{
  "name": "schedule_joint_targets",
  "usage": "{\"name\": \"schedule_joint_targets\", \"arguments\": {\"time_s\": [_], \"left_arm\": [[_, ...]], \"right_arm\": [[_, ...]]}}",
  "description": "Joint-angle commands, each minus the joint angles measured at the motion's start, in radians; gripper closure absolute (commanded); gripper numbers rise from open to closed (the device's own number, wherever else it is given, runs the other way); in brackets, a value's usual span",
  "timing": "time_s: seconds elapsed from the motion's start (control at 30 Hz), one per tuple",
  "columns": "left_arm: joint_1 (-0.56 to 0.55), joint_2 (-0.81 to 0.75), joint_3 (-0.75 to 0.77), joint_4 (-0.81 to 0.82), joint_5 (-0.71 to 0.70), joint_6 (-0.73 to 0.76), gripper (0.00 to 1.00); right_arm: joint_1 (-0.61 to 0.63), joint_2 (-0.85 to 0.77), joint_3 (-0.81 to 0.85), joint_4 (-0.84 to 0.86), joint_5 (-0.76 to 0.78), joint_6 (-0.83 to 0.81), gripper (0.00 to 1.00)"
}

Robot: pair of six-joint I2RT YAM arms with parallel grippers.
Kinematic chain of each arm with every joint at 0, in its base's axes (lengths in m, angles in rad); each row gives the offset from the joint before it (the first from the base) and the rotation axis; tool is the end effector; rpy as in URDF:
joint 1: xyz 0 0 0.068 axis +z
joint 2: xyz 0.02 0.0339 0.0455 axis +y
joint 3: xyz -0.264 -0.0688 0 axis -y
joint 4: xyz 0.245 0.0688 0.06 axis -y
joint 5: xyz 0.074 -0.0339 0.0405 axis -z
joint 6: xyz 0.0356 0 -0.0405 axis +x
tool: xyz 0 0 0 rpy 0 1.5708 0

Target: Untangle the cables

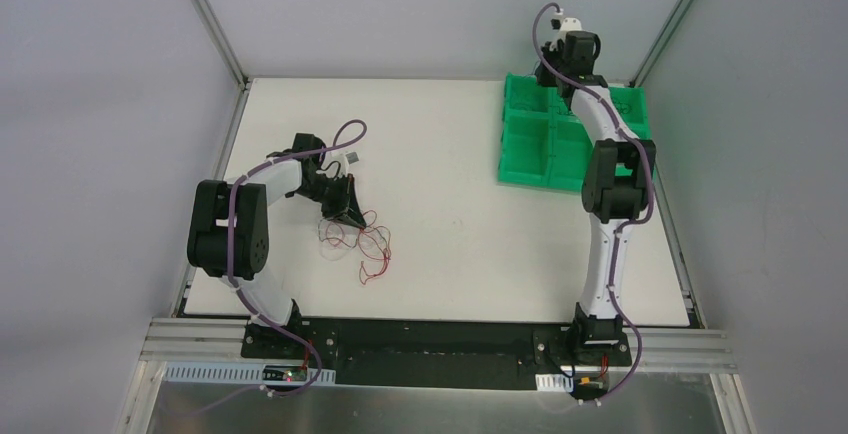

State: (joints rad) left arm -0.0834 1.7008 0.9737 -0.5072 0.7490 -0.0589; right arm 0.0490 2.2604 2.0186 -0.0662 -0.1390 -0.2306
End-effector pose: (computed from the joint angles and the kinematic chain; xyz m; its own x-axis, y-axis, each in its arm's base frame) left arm 0.3071 -0.0500 0.1628 -0.9558 0.0366 -0.2918 0.2292 0.7145 -0.6610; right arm 0.5434 0.0316 0.2836 -0.2535 -0.2391 -0.9373 -0.2448 0.9533 -0.1769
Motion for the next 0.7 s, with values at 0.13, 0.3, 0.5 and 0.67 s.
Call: {"name": "schedule_joint_targets", "arguments": {"time_s": [0.13,0.3,0.5,0.67], "left_arm": [[0.007,-0.010,0.026,-0.030,-0.002,0.014,1.00],[-0.011,-0.013,0.071,-0.033,0.070,0.019,1.00],[-0.146,-0.107,0.153,-0.009,0.211,0.020,1.00],[-0.214,-0.148,0.196,0.169,0.238,-0.126,1.00]], "right_arm": [[0.041,0.134,0.140,-0.069,0.022,0.009,1.00],[0.031,0.083,0.111,-0.098,0.015,0.024,0.74],[0.031,-0.173,-0.051,-0.115,-0.129,0.004,0.28],[0.040,-0.392,-0.176,-0.233,-0.313,0.026,0.08]]}}
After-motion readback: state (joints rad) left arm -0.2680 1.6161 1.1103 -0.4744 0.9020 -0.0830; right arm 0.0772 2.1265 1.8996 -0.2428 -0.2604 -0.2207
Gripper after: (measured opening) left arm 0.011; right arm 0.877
